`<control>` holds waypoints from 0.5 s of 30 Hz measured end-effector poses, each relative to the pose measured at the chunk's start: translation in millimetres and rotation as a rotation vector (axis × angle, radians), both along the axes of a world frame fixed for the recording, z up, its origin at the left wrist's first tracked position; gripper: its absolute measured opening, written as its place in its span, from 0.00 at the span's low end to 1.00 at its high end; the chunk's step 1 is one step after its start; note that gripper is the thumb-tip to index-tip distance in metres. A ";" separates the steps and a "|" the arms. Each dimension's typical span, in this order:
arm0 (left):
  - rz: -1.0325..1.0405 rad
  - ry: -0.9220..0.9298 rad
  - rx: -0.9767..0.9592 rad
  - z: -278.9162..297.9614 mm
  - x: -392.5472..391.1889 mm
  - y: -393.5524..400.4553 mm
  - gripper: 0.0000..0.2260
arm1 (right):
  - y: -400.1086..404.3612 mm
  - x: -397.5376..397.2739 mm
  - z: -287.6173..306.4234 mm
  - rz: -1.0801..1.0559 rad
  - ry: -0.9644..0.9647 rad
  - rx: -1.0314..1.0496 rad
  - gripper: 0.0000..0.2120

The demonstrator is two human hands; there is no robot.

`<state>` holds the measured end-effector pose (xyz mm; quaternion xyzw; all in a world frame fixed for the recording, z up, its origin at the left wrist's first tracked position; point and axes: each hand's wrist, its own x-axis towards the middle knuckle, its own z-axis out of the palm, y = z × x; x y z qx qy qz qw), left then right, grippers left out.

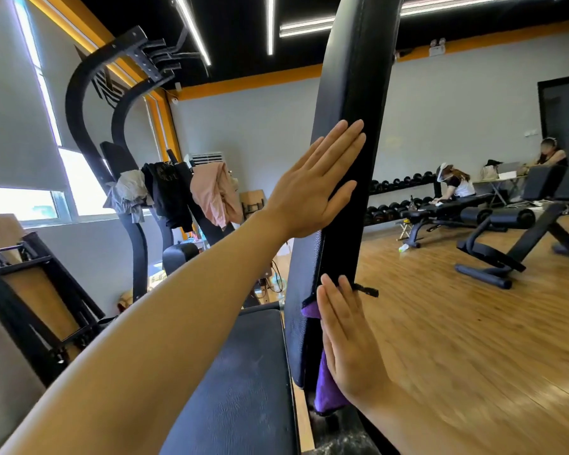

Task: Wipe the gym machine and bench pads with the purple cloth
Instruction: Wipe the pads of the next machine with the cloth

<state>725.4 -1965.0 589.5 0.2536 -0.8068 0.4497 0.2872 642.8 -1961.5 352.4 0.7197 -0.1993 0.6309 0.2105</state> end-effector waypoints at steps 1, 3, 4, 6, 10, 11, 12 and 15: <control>-0.003 0.008 0.013 -1.5 -0.5 1.1 0.26 | -1.0 -3.0 -2.7 0.011 0.027 0.002 0.30; -0.006 0.022 0.028 -2.9 -2.3 3.0 0.26 | -2.0 -9.4 0.9 0.027 0.074 0.008 0.30; -0.002 0.023 0.031 -2.9 -2.5 3.9 0.25 | -1.9 -13.1 4.2 0.028 0.093 0.006 0.29; 0.016 0.014 0.022 -3.4 -1.3 5.6 0.25 | -1.8 -21.7 13.5 0.040 0.103 0.005 0.28; 0.037 -0.005 0.036 -9.2 7.3 10.4 0.25 | -3.1 -38.6 47.2 0.035 0.060 0.054 0.28; 0.047 -0.013 0.044 -11.6 10.5 12.2 0.25 | -2.8 -42.2 53.9 0.033 0.073 0.061 0.27; 0.059 -0.023 0.049 -13.0 13.5 13.7 0.25 | -3.2 -45.8 58.8 0.038 0.093 0.066 0.26; 0.077 -0.053 0.084 -14.7 20.7 18.6 0.25 | 0.1 -60.5 65.0 0.062 0.198 0.114 0.26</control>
